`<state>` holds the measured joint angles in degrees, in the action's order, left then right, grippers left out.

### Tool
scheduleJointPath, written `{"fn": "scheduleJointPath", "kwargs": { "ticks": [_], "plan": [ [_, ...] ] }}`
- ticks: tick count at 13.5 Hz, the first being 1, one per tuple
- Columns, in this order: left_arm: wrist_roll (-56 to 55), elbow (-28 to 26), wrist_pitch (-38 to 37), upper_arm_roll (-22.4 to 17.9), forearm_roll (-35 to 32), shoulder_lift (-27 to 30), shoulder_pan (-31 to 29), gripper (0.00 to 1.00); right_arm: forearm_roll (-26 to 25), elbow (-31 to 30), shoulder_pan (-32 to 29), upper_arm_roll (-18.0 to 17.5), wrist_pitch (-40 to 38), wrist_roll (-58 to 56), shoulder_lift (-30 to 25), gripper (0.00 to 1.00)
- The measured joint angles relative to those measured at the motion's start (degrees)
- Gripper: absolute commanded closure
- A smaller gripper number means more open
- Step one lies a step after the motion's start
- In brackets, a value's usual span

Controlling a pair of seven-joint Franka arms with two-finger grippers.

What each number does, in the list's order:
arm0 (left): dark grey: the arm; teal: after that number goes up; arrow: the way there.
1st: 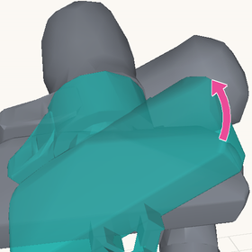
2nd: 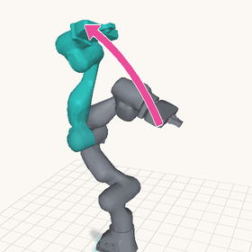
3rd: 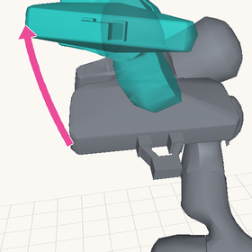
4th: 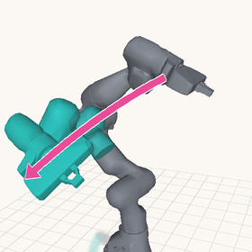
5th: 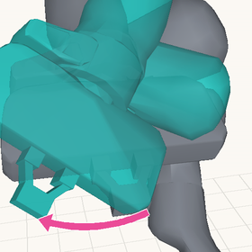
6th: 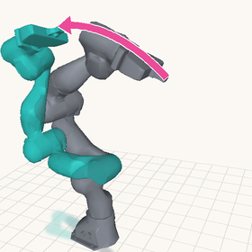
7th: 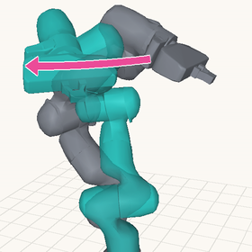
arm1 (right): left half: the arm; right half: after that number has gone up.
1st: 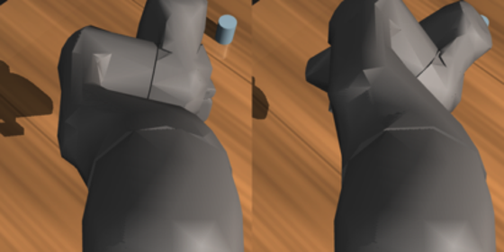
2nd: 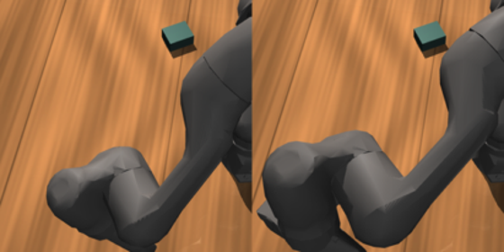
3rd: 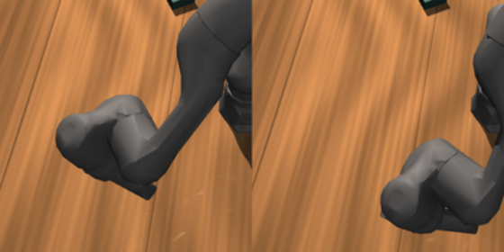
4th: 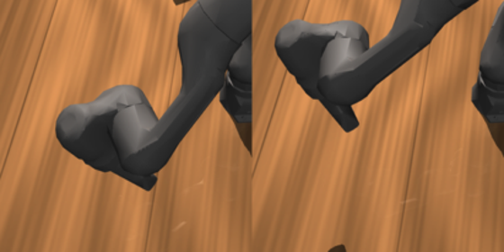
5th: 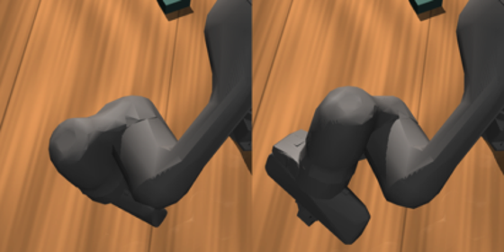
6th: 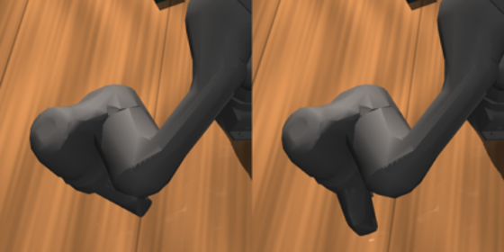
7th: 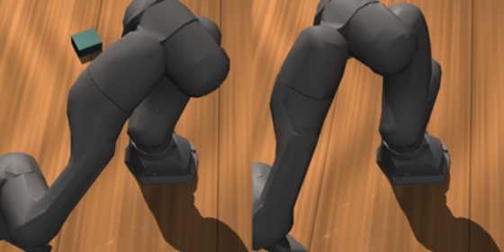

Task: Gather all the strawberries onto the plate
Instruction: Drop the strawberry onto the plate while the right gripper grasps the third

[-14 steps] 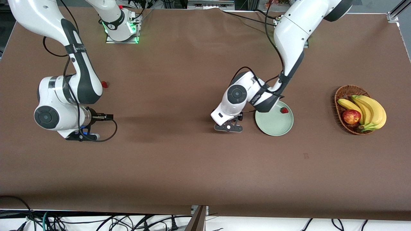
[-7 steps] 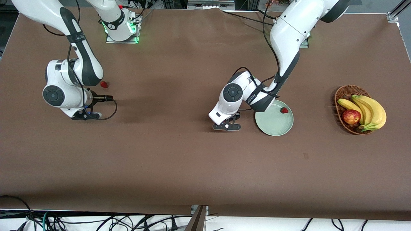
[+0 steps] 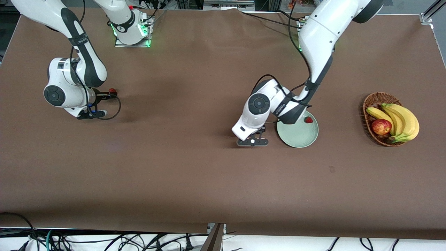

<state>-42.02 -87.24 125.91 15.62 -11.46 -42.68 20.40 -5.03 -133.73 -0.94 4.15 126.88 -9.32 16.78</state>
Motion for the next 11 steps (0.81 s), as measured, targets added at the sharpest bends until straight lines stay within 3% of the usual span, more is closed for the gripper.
{"fn": "scheduleJointPath", "kwargs": {
  "ticks": [6,7,9,11],
  "plan": [
    [17.5,-0.1,-19.2,-0.2,-0.2,7.4,-8.7,0.96,0.0,-5.6,0.0,-0.1,5.3,0.0,0.0,0.00],
    [21.9,-0.5,-20.3,-0.4,-0.4,7.4,-10.4,0.96,0.0,-5.7,0.0,-0.1,5.3,0.0,0.0,0.05],
    [30.7,-2.2,-20.2,-0.5,-0.8,7.1,-14.0,0.94,0.0,-6.0,0.0,-0.1,5.3,0.0,0.0,0.42],
    [33.5,-5.7,-16.4,-0.5,-0.8,6.8,-15.3,0.90,0.0,-6.2,0.0,-0.1,5.3,0.0,0.0,0.64]
  ]
}}
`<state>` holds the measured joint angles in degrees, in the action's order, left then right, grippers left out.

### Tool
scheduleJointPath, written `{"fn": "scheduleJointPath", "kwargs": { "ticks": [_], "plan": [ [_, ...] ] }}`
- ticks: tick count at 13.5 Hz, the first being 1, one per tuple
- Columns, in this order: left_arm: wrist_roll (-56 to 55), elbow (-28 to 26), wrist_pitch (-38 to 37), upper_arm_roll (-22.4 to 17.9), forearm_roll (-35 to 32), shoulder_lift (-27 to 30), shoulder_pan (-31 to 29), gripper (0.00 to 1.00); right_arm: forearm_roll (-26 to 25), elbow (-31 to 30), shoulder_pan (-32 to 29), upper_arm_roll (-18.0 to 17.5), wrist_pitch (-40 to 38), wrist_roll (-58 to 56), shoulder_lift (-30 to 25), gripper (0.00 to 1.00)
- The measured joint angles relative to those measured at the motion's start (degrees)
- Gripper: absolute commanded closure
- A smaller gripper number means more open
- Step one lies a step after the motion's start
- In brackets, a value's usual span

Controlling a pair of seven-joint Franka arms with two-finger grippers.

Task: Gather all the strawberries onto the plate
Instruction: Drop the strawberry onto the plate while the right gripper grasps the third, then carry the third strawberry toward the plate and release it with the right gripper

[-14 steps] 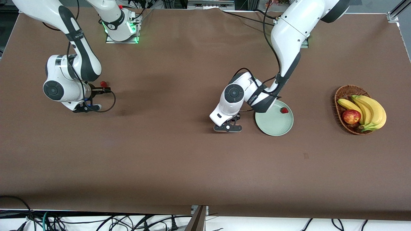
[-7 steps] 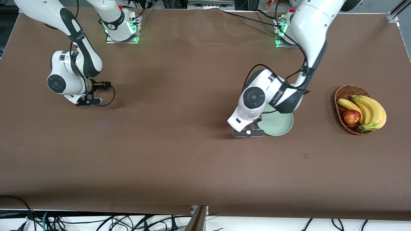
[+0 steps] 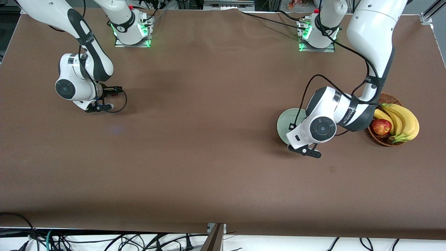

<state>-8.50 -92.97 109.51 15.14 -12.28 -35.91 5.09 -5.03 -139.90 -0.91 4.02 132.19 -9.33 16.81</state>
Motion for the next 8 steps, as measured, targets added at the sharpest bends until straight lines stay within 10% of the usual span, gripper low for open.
{"fn": "scheduleJointPath", "kwargs": {
  "ticks": [2,6,8],
  "plan": [
    [0.1,-4.2,4.9,0.0,-0.1,-0.2,-0.1,0.85,0.0,0.0,0.0,0.0,0.0,0.0,0.0,0.84],
    [0.4,-5.8,6.4,0.0,-0.1,-0.2,-0.4,0.00,-0.1,0.4,0.0,0.0,0.7,0.1,-0.5,0.99],
    [0.6,-5.8,6.4,0.0,-0.1,-0.2,-0.5,0.00,0.1,3.2,0.0,-0.8,1.3,0.4,-0.6,0.99]
  ]
}}
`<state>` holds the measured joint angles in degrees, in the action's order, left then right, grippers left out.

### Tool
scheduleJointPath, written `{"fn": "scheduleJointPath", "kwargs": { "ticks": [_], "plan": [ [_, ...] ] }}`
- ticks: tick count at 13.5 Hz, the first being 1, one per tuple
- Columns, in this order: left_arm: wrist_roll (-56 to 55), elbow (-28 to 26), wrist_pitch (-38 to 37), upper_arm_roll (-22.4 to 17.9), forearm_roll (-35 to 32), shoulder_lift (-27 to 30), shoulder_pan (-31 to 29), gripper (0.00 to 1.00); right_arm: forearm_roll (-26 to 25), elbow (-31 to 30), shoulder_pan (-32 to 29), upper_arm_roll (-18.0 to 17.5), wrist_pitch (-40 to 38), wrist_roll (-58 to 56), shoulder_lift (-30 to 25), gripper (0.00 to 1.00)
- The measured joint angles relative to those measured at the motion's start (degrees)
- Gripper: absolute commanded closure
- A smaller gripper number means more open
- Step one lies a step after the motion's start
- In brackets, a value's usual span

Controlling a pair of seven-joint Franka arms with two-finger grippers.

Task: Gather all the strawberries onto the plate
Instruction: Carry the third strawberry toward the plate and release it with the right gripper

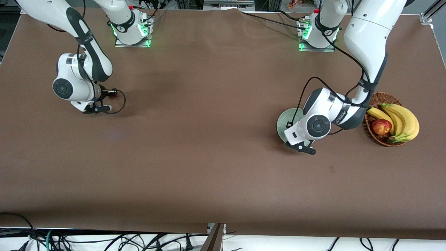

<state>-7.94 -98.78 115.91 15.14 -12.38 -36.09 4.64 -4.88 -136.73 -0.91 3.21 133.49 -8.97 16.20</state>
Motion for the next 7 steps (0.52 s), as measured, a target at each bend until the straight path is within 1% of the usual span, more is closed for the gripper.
{"fn": "scheduleJointPath", "kwargs": {
  "ticks": [2,4,5,7],
  "plan": [
    [0.2,0.0,0.0,0.0,0.0,0.0,0.0,0.00,1.2,4.9,0.2,-3.3,0.1,2.7,0.2,0.99],
    [0.3,0.1,0.0,0.0,0.0,0.1,0.0,0.00,3.6,11.1,2.5,-7.1,0.0,9.4,2.3,0.99],
    [0.3,0.2,0.0,0.0,0.0,0.2,-0.2,0.00,5.3,14.4,5.0,-8.0,0.0,13.5,4.4,0.99],
    [0.3,1.1,-0.4,0.1,0.0,0.5,-1.2,0.00,7.4,21.8,11.3,-8.4,0.1,22.6,10.2,0.99]
  ]
}}
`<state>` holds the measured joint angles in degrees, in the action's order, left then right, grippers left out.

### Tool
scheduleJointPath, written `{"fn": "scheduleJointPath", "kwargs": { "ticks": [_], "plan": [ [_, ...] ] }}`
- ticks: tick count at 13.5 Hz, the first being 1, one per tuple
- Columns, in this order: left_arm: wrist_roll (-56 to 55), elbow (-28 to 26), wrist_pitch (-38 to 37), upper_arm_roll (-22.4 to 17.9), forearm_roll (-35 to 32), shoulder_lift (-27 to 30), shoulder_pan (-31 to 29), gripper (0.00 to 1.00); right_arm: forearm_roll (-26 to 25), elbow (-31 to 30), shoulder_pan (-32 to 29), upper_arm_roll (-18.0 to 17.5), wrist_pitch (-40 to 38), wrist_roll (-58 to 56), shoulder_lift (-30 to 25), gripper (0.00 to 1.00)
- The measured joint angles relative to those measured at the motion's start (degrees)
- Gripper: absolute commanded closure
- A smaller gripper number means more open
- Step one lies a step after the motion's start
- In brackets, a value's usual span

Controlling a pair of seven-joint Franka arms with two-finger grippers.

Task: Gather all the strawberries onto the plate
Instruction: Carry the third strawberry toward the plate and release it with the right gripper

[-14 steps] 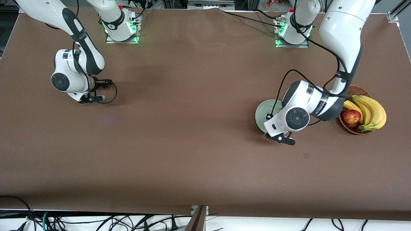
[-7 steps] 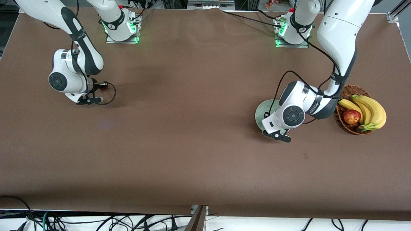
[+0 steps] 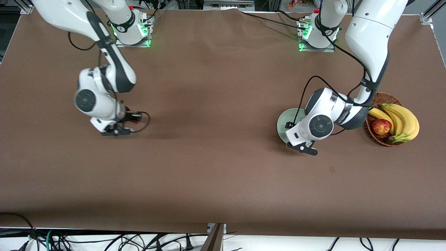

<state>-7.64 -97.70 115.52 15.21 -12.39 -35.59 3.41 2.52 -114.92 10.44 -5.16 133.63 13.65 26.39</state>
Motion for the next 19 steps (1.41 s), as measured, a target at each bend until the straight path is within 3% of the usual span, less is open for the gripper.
{"fn": "scheduleJointPath", "kwargs": {
  "ticks": [3,5,8,13,14,15,16,19],
  "plan": [
    [0.3,4.8,-6.5,0.1,0.0,0.3,-1.0,0.00,0.6,12.2,7.6,-1.2,0.7,14.8,8.9,0.99],
    [2.4,8.5,-10.3,0.2,0.0,0.6,-1.4,0.00,0.6,21.2,10.4,-4.6,0.9,25.0,14.1,0.98],
    [4.4,9.6,-11.2,0.3,0.4,0.5,-2.4,0.00,0.6,31.9,15.3,-7.5,3.0,33.7,20.6,0.98],
    [4.8,9.6,-11.3,0.3,1.2,-0.2,-2.8,0.00,0.6,36.2,23.8,-7.6,19.3,36.4,29.1,0.95],
    [4.8,9.6,-11.3,0.3,1.2,-0.2,-2.8,0.00,0.6,37.2,25.2,-7.5,20.5,37.3,30.1,0.84],
    [4.8,9.6,-11.3,0.4,1.2,-0.2,-2.8,0.00,0.6,38.0,26.1,-7.5,20.5,38.0,30.5,0.20],
    [4.9,9.6,-11.3,0.4,1.2,-0.2,-2.8,0.00,0.6,38.4,26.9,-7.5,20.5,38.4,30.7,0.00],
    [4.9,9.6,-11.3,0.5,1.2,-0.2,-2.8,0.00,0.6,39.8,26.9,-7.7,20.3,38.7,30.5,0.00]
  ]
}}
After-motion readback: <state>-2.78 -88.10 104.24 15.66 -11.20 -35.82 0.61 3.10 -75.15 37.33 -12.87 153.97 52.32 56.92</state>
